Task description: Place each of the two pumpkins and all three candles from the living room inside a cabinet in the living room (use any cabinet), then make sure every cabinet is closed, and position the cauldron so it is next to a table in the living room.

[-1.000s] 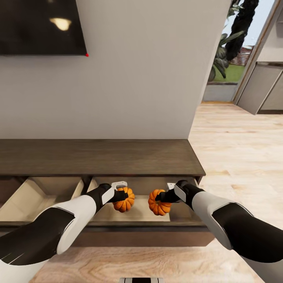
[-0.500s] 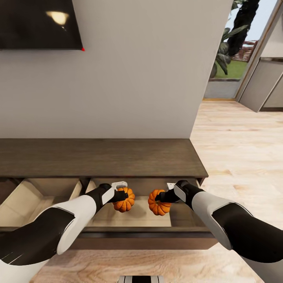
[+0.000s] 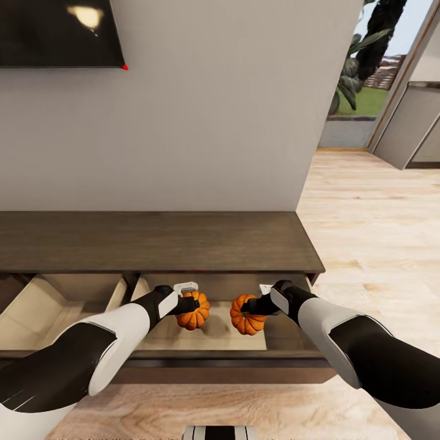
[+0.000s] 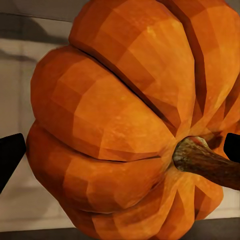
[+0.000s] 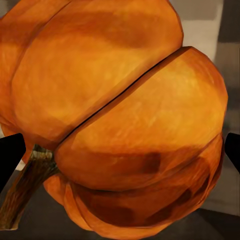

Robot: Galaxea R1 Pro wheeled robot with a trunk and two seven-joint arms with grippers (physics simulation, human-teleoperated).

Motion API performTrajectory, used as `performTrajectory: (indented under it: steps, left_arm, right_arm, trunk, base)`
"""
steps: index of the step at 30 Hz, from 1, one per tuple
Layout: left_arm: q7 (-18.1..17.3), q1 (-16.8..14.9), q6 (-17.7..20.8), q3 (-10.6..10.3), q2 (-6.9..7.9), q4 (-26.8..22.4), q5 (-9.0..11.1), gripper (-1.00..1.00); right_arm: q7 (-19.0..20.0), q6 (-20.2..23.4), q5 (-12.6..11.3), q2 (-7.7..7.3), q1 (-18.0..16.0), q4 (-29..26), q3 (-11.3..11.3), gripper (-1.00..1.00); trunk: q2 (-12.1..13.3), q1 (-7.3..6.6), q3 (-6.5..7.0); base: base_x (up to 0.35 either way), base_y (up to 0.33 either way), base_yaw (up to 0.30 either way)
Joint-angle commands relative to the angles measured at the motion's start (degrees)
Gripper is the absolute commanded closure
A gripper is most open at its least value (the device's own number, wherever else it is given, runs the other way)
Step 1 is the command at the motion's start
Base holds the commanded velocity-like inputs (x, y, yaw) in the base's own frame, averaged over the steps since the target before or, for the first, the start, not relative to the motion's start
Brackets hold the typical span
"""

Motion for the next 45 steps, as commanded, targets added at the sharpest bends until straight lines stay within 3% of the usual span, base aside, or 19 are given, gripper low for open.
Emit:
performTrajectory:
  steps: [1,8,16,34,42,45]
  left_arm:
    - [0.2,-0.1,0.1,-0.4,-0.02,0.0,0.6,1.0]
    - [0.2,-0.1,0.2,-0.4,-0.02,0.0,0.6,1.0]
    - [0.2,-0.1,0.2,-0.4,-0.02,0.0,0.6,1.0]
    - [0.1,-0.1,0.1,-0.4,-0.02,0.0,0.6,1.0]
    - [0.1,-0.1,0.2,-0.4,-0.02,0.0,0.6,1.0]
    - [0.1,-0.1,0.1,-0.4,-0.02,0.0,0.6,1.0]
  right_arm:
    - [0.4,0.0,-0.4,0.01,-0.1,0.1,0.5,1.0]
    - [0.6,-4.2,-0.5,-0.05,0.3,0.1,0.5,1.0]
    - [0.7,-5.0,-0.5,-0.06,0.8,0.1,0.5,1.0]
    - [0.7,-5.0,-0.5,0.03,1.0,0.1,0.5,1.0]
    - [0.7,-5.0,-0.5,0.03,1.0,0.1,0.5,1.0]
    - [0.7,-5.0,-0.5,0.03,1.0,0.1,0.5,1.0]
  trunk:
    - [0.0,-0.02,-0.14]
    - [-0.1,0.17,-1.96]
    - [-0.2,0.37,-3.75]
    - [-0.2,0.37,-3.75]
    - [-0.3,0.58,-5.52]
    - [-0.3,0.58,-5.52]
  base:
    - [0.0,0.0,0.0]
    - [0.0,0.0,0.0]
    - [0.0,0.0,0.0]
    - [0.0,0.0,0.0]
    - [0.0,0.0,0.0]
    - [0.0,0.0,0.0]
